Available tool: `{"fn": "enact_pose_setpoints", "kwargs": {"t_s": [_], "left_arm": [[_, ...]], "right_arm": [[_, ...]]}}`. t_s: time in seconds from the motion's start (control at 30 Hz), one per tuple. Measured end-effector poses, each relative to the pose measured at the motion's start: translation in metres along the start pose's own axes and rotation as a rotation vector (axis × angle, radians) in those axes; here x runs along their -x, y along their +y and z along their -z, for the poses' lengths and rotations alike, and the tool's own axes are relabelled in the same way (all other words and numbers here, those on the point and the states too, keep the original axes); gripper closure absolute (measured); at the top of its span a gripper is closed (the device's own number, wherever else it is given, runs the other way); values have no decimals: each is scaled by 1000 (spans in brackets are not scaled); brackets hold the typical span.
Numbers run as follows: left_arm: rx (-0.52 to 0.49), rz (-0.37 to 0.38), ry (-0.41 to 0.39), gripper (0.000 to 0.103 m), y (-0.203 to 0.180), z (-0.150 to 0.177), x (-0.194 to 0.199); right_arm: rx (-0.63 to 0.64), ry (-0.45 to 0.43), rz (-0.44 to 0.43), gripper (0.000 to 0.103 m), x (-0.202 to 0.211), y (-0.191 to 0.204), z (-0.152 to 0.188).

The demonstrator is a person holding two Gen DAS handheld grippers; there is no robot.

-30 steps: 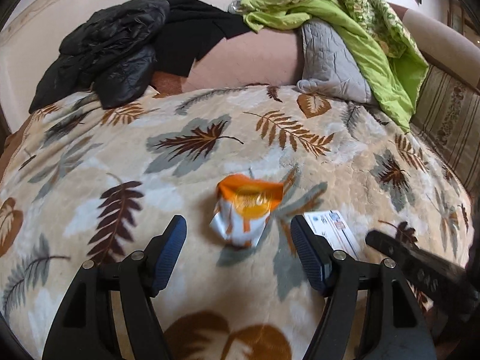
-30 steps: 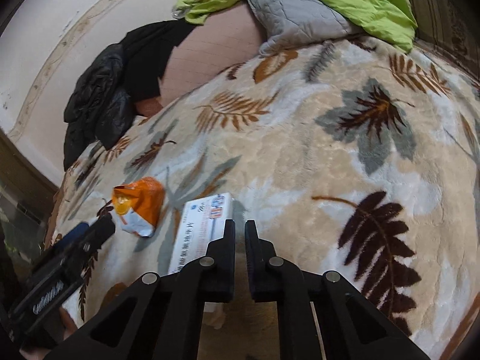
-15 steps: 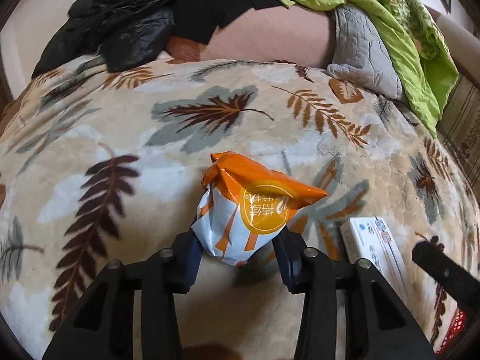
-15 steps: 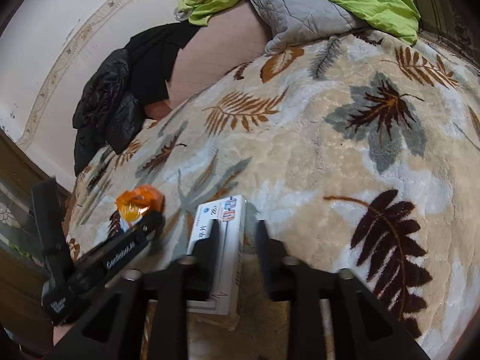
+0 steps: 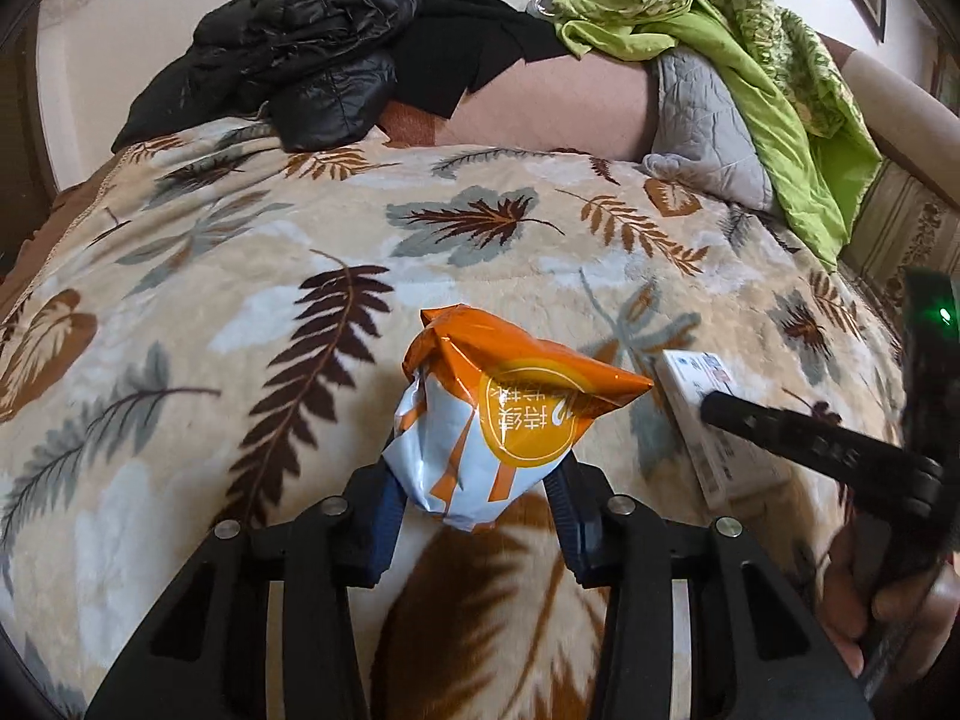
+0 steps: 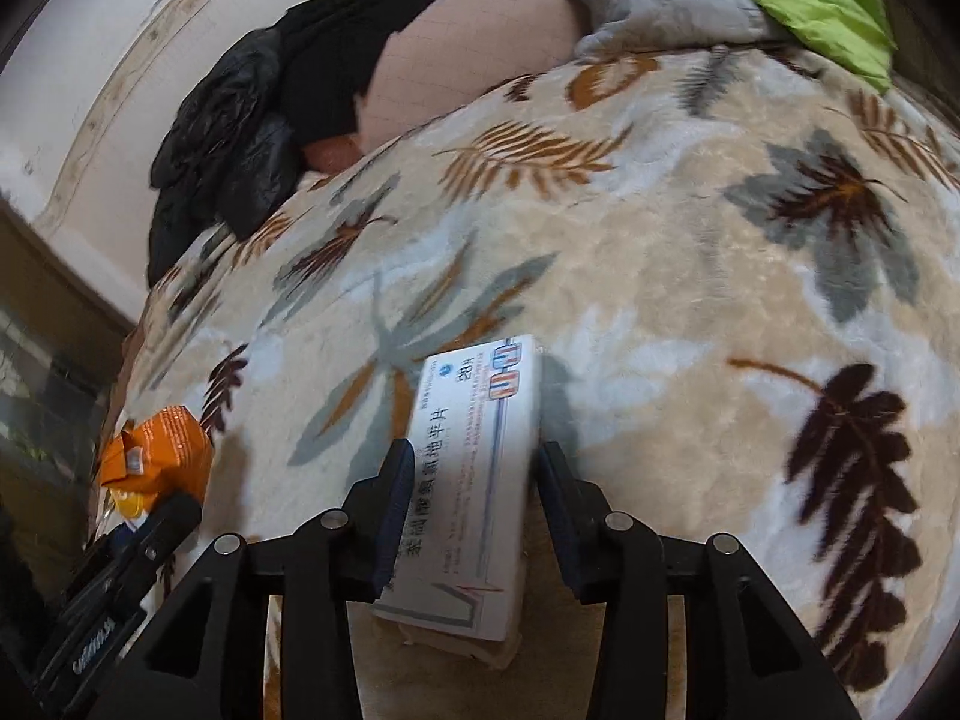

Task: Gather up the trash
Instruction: 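Grasp the orange snack wrapper with the left tool while the right tool grasps the white medicine box, then hold the snack wrapper and medicine box above the bed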

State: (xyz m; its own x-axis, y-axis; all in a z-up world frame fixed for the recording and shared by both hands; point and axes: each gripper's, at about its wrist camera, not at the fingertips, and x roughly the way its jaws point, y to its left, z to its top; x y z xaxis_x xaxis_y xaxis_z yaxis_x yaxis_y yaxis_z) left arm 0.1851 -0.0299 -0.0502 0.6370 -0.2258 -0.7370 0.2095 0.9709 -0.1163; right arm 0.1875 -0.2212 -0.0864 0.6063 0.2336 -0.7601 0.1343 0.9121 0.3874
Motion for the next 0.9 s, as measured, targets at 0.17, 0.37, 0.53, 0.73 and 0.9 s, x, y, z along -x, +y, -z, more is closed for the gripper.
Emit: {"fn": "enact_pose_setpoints", "kwargs": {"t_s": [0.17, 0.37, 0.53, 0.73, 0.9], "left_arm": [[23, 5, -6, 61, 2, 12, 7], [32, -13, -26, 61, 5, 18, 12], [32, -25, -40, 61, 7, 20, 15], [39, -42, -73, 61, 6, 26, 30], [33, -80, -97, 61, 6, 40, 48]], "right_arm": [[101, -30, 32, 61, 3, 20, 5], [231, -4, 103, 37, -5, 43, 17], [256, -3, 146, 49, -10, 45, 20], [259, -71, 132, 49, 12, 51, 23], [296, -163, 110, 49, 44, 67, 37]]}}
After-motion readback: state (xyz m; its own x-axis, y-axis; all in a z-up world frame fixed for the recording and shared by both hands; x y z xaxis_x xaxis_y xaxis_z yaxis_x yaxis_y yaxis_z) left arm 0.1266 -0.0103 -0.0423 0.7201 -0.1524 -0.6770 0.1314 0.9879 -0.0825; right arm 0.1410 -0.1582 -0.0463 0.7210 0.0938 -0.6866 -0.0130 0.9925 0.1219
